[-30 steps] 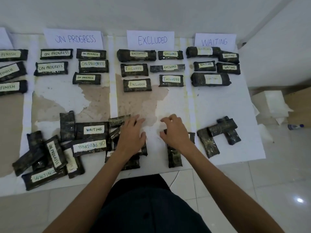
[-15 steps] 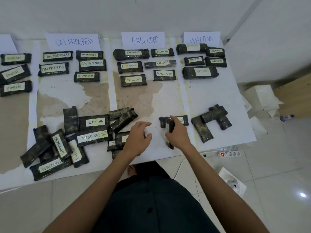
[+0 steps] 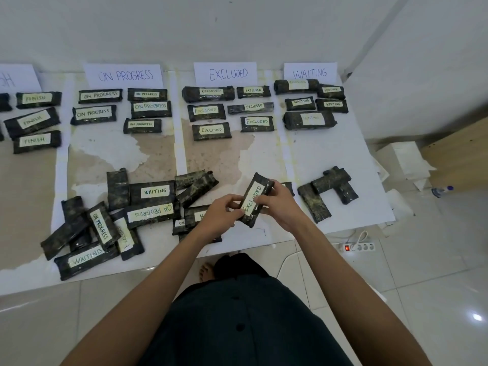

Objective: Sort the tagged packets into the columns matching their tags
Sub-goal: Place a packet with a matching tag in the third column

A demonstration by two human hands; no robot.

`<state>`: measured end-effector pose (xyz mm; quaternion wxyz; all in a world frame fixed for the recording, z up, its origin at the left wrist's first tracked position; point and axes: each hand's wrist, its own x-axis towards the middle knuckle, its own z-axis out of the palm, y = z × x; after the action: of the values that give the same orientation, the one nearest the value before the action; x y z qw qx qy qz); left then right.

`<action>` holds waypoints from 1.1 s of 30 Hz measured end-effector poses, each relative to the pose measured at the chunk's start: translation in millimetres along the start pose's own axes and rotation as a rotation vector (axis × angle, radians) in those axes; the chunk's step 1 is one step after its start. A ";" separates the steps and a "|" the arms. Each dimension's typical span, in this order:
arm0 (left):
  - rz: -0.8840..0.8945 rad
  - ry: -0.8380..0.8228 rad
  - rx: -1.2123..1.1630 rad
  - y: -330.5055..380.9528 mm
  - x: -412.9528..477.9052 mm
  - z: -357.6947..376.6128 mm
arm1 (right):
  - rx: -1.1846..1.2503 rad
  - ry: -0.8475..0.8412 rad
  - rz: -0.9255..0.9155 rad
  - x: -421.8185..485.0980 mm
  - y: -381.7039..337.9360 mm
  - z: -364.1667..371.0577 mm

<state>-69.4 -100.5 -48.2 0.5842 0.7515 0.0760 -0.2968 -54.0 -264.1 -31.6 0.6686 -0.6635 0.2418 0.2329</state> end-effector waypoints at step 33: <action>0.123 0.152 0.482 51.8 181.3 -12.0 | -1.296 0.033 -0.515 196.4 -64.8 -49.7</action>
<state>106.0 -147.3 -100.3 0.3981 0.8923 0.0009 -0.2127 138.3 -316.3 -105.7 0.1681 -0.9684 -0.1008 0.1542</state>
